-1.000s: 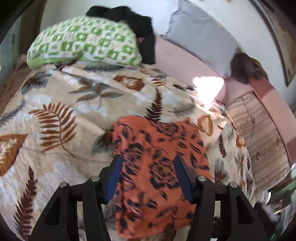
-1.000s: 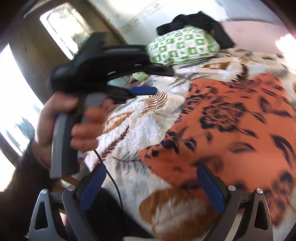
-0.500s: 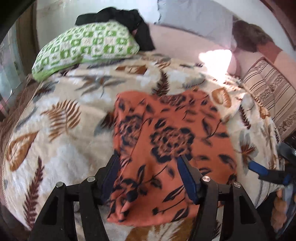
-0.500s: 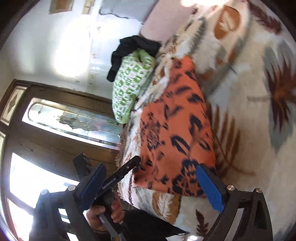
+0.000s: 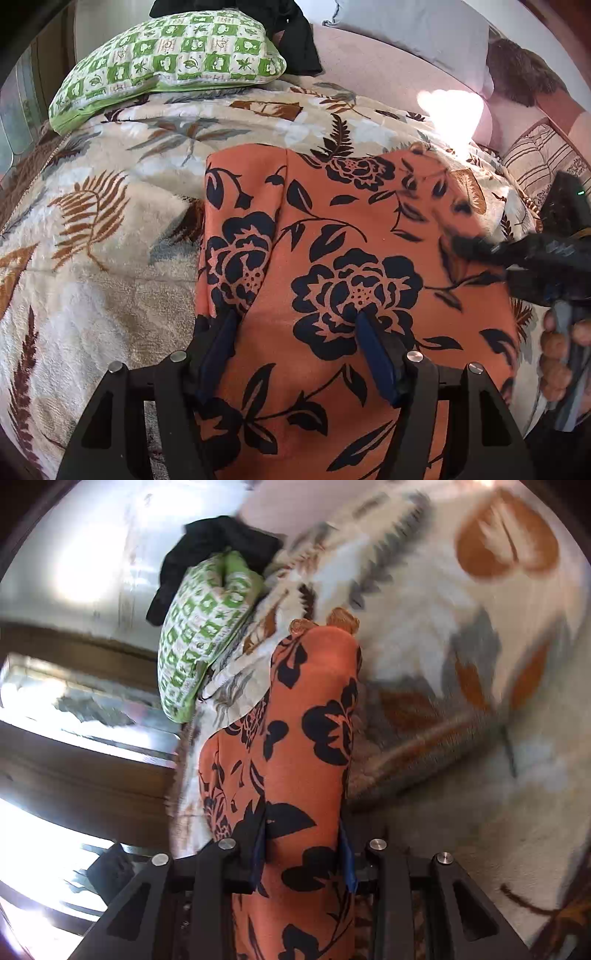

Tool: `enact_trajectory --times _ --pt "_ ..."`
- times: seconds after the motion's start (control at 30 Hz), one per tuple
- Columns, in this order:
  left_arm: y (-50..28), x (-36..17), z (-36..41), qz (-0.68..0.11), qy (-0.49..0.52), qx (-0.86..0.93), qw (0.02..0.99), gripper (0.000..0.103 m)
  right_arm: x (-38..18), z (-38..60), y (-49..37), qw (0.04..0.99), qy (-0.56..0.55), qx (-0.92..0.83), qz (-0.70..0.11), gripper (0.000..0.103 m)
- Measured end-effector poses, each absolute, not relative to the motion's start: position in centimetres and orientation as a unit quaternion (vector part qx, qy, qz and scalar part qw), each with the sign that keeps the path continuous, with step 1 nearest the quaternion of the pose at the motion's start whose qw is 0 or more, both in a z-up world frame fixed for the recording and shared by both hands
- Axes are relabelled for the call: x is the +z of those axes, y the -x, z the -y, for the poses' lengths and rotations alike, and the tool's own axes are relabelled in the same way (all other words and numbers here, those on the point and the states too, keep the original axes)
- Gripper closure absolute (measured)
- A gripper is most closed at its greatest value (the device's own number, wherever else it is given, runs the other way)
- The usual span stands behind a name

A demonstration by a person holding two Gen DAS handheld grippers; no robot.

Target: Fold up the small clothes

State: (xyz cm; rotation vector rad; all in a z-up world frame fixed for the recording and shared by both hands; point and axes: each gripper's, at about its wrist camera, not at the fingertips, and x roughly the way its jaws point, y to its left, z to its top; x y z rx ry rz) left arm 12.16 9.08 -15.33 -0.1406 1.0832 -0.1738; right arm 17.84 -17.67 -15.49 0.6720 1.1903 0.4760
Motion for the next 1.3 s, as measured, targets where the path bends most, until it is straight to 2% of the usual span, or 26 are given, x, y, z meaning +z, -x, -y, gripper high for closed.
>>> enact_trajectory --times 0.03,0.1,0.27,0.33,0.4,0.47,0.5,0.53,0.6,0.7,0.77,0.8,0.83,0.87,0.97,1.03,1.2,1.27,1.3 --pt "-12.2 -15.4 -8.9 -0.514 0.063 -0.084 0.852 0.035 -16.8 17.3 -18.5 0.749 -0.288 0.2 -0.562 0.069" --pt "-12.0 -15.4 -8.5 -0.511 0.044 -0.079 0.855 0.035 -17.4 18.0 -18.4 0.741 -0.315 0.194 -0.56 0.069" --pt "-12.0 -15.4 -9.1 -0.511 0.061 -0.084 0.853 0.035 -14.4 18.9 -15.7 0.755 -0.326 0.19 -0.536 0.061" --pt "-12.1 -15.4 -9.0 -0.512 0.06 -0.081 0.853 0.035 -14.5 19.3 -13.7 0.742 -0.356 0.192 -0.535 0.028" --pt "-12.1 -15.4 -8.9 -0.511 0.06 -0.081 0.854 0.033 -15.0 19.1 -11.9 0.734 -0.361 0.193 -0.542 0.028" --pt "-12.1 -15.5 -8.9 -0.51 0.058 -0.08 0.854 0.033 -15.7 18.5 -11.3 0.726 -0.351 0.2 -0.556 0.029" --pt "-12.1 -15.3 -8.8 -0.511 0.056 -0.082 0.854 0.033 -16.2 18.2 -11.0 0.72 -0.351 0.207 -0.561 0.048" --pt "-12.0 -15.0 -8.9 -0.511 0.058 -0.082 0.853 0.033 -16.5 18.1 -10.9 0.721 -0.344 0.2 -0.568 0.062" --pt "-11.5 -13.8 -9.4 -0.506 0.071 -0.078 0.856 0.033 -15.5 17.9 -10.7 0.729 -0.334 0.202 -0.562 0.066" --pt "-10.7 -12.3 -9.6 -0.488 0.066 -0.077 0.867 0.033 -14.4 17.4 -10.3 0.746 -0.301 0.196 -0.561 0.066" --pt "-10.9 -14.3 -9.3 -0.519 0.055 -0.072 0.85 0.033 -15.8 17.4 -10.3 0.74 -0.289 0.184 -0.579 0.066" --pt "-10.9 -15.5 -9.1 -0.532 0.043 -0.065 0.843 0.029 -16.2 17.6 -10.3 0.735 -0.298 0.183 -0.581 0.059" --pt "-10.7 -15.8 -9.2 -0.521 0.039 -0.062 0.85 0.026 -16.2 17.9 -10.4 0.729 -0.308 0.183 -0.583 0.043" --pt "-10.6 -15.7 -9.4 -0.519 0.047 -0.063 0.851 0.026 -15.7 18.3 -10.5 0.733 -0.308 0.178 -0.581 0.04" --pt "-10.8 -15.8 -9.5 -0.521 0.05 -0.065 0.85 0.026 -12.7 19.7 -11.2 0.773 -0.298 0.169 -0.534 0.04" --pt "-10.8 -15.8 -9.5 -0.52 0.051 -0.066 0.85 0.026 -11.9 19.9 -12.8 0.766 -0.319 0.188 -0.525 0.04" --pt "-10.9 -15.9 -9.6 -0.519 0.058 -0.069 0.85 0.024 -16.5 19.0 -18.7 0.725 -0.352 0.148 -0.573 0.038" --pt "-10.9 -16.1 -9.8 -0.521 0.062 -0.067 0.849 0.024 -16.1 18.1 -19.8 0.734 -0.338 0.18 -0.561 0.067" --pt "-10.9 -16.1 -9.8 -0.522 0.066 -0.067 0.848 0.024 -15.3 17.4 -19.9 0.745 -0.316 0.182 -0.559 0.07"
